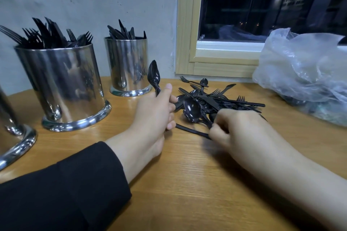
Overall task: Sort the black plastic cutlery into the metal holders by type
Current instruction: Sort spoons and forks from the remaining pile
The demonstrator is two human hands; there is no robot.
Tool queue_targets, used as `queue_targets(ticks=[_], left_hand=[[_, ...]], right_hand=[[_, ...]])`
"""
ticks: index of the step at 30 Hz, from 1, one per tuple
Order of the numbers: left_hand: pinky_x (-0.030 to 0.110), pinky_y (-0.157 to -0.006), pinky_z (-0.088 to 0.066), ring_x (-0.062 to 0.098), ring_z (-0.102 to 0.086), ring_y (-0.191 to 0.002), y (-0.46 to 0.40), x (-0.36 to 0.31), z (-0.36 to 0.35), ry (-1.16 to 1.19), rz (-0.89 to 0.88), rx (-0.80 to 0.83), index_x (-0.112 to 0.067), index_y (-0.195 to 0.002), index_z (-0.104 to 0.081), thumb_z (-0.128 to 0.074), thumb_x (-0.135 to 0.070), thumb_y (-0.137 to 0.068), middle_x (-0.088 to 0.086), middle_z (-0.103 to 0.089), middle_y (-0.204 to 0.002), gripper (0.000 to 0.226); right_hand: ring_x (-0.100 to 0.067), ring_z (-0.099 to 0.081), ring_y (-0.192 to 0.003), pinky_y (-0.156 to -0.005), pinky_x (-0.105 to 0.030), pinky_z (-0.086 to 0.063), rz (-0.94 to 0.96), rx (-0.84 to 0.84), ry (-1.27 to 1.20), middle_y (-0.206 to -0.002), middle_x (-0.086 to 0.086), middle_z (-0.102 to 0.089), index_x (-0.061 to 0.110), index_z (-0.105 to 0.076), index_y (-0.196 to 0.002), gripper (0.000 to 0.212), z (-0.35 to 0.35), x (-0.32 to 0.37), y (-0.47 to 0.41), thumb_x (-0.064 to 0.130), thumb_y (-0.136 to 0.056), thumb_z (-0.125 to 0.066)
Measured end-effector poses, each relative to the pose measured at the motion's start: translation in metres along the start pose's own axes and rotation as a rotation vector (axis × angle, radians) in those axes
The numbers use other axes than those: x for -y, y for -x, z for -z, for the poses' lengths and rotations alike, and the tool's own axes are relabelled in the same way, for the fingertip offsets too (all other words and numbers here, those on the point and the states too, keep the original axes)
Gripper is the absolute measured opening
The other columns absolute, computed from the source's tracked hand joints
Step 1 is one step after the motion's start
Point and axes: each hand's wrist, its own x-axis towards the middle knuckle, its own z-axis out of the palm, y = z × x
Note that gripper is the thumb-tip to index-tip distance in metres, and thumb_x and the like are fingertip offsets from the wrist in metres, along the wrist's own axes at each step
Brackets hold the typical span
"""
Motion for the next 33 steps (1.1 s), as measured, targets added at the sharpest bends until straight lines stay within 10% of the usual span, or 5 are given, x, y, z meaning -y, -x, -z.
queue_targets(ticks=[8,18,25,33], left_hand=[[0.021,-0.042,-0.024,0.008,-0.031,-0.049,0.029,0.012,-0.024,0.025,-0.007,0.352,-0.010,-0.100,-0.064,-0.068,-0.032,-0.097,-0.004,-0.047,-0.065,0.023],[0.039,-0.063,-0.043,0.018,-0.054,-0.061,0.011,0.002,-0.008,-0.133,-0.097,0.030,-0.016,-0.083,-0.059,-0.053,-0.038,-0.106,-0.007,-0.055,-0.057,0.032],[0.024,-0.043,-0.036,0.010,-0.041,-0.044,0.014,0.001,-0.006,-0.058,-0.076,0.082,-0.016,-0.097,-0.060,-0.058,-0.030,-0.105,-0.005,-0.049,-0.059,0.017],[0.020,-0.041,-0.029,0.008,-0.033,-0.048,0.016,0.004,-0.011,0.065,0.061,0.132,-0.009,-0.090,-0.062,-0.073,-0.042,-0.092,-0.010,-0.043,-0.054,0.035]], right_hand=[[-0.006,-0.056,-0.066,-0.060,-0.019,-0.041,0.162,-0.026,-0.278,-0.068,0.014,-0.061,0.028,-0.057,-0.080,0.020,-0.013,-0.012,-0.007,0.040,-0.096,-0.052],[-0.011,-0.055,-0.088,-0.079,-0.029,-0.045,0.056,0.077,0.129,-0.093,0.012,-0.059,0.031,-0.069,-0.106,0.024,-0.015,-0.034,-0.020,0.050,-0.092,-0.064],[-0.016,-0.061,-0.087,-0.075,-0.030,-0.049,0.039,0.018,0.191,-0.087,0.008,-0.064,0.026,-0.072,-0.093,0.017,-0.016,-0.032,-0.020,0.040,-0.092,-0.063],[-0.003,-0.059,-0.071,-0.065,-0.017,-0.042,0.027,-0.165,-0.393,-0.074,0.012,-0.069,0.028,-0.068,-0.081,0.019,-0.005,-0.024,-0.016,0.034,-0.098,-0.062]])
